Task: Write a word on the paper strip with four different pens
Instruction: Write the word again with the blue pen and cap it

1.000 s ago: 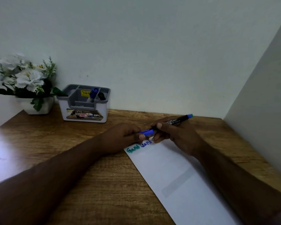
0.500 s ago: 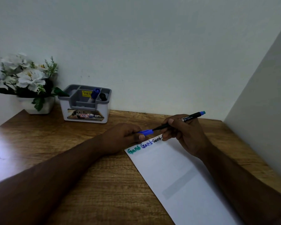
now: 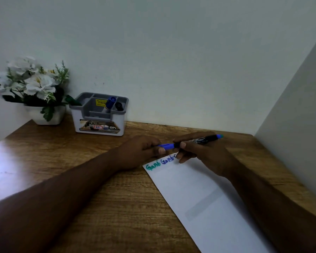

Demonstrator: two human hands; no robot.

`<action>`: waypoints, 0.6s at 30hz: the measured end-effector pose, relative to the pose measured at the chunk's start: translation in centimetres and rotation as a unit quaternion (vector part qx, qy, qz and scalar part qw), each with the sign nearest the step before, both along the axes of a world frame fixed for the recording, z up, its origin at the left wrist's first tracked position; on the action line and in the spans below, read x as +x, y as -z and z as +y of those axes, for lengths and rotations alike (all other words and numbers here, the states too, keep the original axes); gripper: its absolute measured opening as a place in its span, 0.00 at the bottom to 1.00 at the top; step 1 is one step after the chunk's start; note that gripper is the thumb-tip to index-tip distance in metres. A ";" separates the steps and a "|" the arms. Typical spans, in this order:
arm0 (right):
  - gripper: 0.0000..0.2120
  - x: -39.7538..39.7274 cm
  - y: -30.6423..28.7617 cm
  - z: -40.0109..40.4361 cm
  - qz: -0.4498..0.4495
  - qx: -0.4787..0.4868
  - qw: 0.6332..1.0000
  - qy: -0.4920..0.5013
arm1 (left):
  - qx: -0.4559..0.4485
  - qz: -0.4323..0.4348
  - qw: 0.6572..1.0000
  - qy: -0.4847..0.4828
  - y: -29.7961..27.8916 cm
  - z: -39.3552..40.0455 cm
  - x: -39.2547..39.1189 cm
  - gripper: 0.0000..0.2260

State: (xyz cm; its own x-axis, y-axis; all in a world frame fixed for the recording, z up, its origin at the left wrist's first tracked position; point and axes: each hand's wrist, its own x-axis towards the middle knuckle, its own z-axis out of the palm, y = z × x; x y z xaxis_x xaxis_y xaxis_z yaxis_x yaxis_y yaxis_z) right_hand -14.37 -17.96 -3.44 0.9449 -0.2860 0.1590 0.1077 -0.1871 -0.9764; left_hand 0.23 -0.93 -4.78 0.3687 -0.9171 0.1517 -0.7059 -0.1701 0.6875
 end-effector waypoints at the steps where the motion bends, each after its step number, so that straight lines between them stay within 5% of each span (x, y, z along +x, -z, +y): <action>1: 0.11 0.2 0.1 0.3 0.014 -0.012 1.000 -0.008 | -0.001 -0.003 1.000 0.003 0.0 0.0 0.1 0.10; 10: 0.08 2.3 -0.6 3.1 0.008 -0.085 0.996 -0.023 | -0.040 0.006 0.999 -0.022 0.4 0.0 0.4 0.04; 14: 0.09 2.8 -1.2 3.6 0.009 -0.085 0.996 -0.027 | -0.110 0.088 0.990 -0.025 0.7 0.4 0.7 0.05; 18: 0.07 3.8 -4.4 3.9 -0.072 -0.089 0.993 0.010 | -0.228 0.195 0.944 -0.135 0.2 1.5 1.2 0.15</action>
State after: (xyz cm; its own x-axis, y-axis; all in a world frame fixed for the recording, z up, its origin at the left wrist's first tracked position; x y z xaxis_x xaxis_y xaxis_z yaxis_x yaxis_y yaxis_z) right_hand -10.57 -14.01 0.96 0.9037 -0.2591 0.3408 0.2377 -0.3583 -0.9028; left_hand 1.40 0.59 -5.00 0.6890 -0.6540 0.3123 -0.3573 0.0684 0.9315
